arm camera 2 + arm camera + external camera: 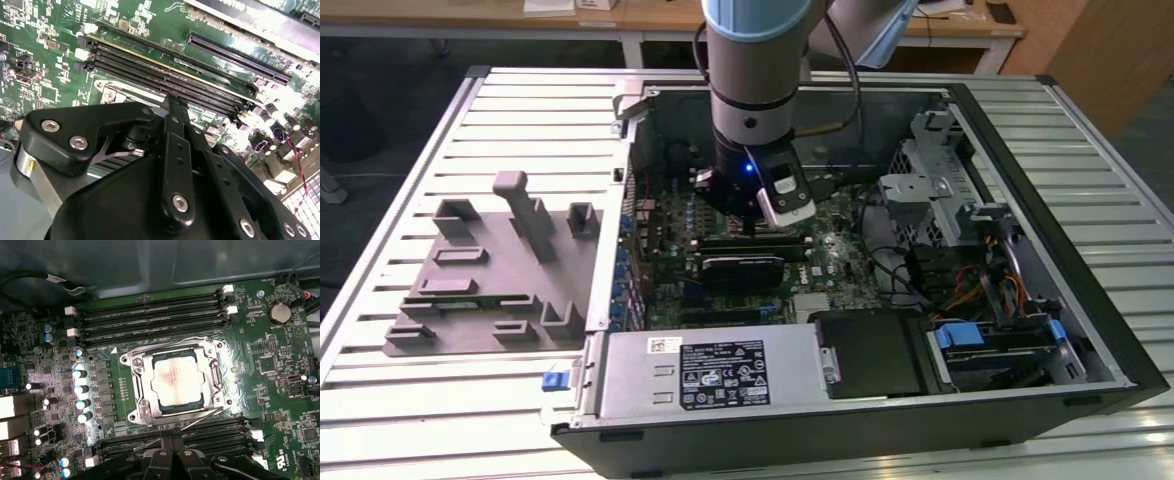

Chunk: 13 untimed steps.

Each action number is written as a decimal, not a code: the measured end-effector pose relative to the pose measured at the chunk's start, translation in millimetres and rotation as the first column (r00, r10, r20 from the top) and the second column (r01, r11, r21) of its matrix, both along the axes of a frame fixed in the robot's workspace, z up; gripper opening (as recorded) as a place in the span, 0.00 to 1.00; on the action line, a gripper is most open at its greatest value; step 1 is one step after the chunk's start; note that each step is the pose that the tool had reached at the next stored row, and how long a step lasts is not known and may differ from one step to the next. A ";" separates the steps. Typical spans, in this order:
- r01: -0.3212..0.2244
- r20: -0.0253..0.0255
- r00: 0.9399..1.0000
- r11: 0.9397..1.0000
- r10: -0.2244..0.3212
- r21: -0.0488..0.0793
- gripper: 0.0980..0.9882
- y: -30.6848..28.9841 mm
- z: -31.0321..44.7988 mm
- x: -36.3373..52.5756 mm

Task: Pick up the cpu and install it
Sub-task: 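Install the second cpu locking lever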

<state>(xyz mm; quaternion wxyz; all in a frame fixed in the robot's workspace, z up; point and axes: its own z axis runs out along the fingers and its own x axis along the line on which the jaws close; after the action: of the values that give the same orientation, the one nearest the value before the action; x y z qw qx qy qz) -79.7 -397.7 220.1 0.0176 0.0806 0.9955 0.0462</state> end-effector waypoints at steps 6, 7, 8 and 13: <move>-0.002 0.000 1.000 1.000 0.002 0.016 0.01 -1.7 -1.9 -0.1; -0.002 0.000 1.000 1.000 0.002 0.021 0.01 -2.6 -2.7 -0.3; -0.002 0.000 1.000 1.000 0.002 0.025 0.01 -3.6 -3.7 -0.5; -0.003 0.000 1.000 0.999 0.003 0.049 0.01 -8.9 -7.3 -3.4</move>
<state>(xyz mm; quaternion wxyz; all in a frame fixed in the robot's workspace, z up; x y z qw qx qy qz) -83.1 -406.7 212.8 0.0155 0.0797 0.9942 0.0705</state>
